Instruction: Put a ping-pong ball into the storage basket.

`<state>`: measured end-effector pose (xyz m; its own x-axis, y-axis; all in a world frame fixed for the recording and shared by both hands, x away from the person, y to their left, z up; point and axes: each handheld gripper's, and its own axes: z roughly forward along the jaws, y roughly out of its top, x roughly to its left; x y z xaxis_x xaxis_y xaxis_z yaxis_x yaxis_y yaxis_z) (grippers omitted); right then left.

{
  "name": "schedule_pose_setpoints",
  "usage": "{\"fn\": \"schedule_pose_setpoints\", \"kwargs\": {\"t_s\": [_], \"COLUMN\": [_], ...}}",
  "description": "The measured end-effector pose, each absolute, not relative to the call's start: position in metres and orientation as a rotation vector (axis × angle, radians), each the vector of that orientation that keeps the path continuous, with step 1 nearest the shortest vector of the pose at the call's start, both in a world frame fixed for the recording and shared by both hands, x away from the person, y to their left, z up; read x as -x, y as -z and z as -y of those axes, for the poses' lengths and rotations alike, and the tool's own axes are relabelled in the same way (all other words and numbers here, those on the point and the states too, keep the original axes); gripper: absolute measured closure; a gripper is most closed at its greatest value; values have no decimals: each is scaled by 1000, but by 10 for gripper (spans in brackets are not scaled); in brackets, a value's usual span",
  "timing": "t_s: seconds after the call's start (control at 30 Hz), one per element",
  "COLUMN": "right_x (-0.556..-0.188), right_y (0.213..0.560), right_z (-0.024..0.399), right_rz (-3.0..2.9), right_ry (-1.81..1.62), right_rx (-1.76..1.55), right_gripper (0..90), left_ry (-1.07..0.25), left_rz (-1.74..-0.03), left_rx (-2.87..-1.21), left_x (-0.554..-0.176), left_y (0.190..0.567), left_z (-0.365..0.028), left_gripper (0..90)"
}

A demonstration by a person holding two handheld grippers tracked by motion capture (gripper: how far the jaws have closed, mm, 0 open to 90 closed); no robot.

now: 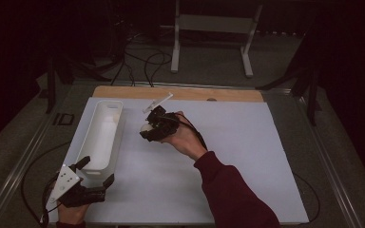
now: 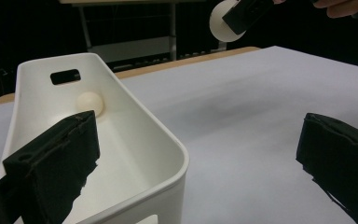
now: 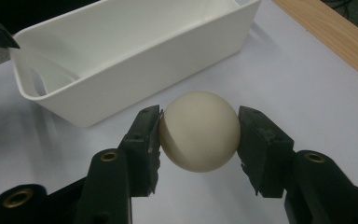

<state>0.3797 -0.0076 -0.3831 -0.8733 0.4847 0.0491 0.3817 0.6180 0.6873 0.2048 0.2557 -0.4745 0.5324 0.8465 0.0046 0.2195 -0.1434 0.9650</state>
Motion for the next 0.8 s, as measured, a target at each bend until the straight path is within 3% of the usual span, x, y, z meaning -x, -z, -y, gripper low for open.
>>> {"fn": "schedule_pose_setpoints", "kwargs": {"t_s": [0.8], "right_x": [-373], "right_y": [374], "right_z": [-9], "right_rz": [-2702], "right_ry": [-1163], "right_rx": [-665], "right_gripper": [502], "left_ry": [-704], "left_rz": [-911], "left_rx": [-1664], "left_x": [-205], "left_y": [474], "left_z": [-255], "left_gripper": [0]}}
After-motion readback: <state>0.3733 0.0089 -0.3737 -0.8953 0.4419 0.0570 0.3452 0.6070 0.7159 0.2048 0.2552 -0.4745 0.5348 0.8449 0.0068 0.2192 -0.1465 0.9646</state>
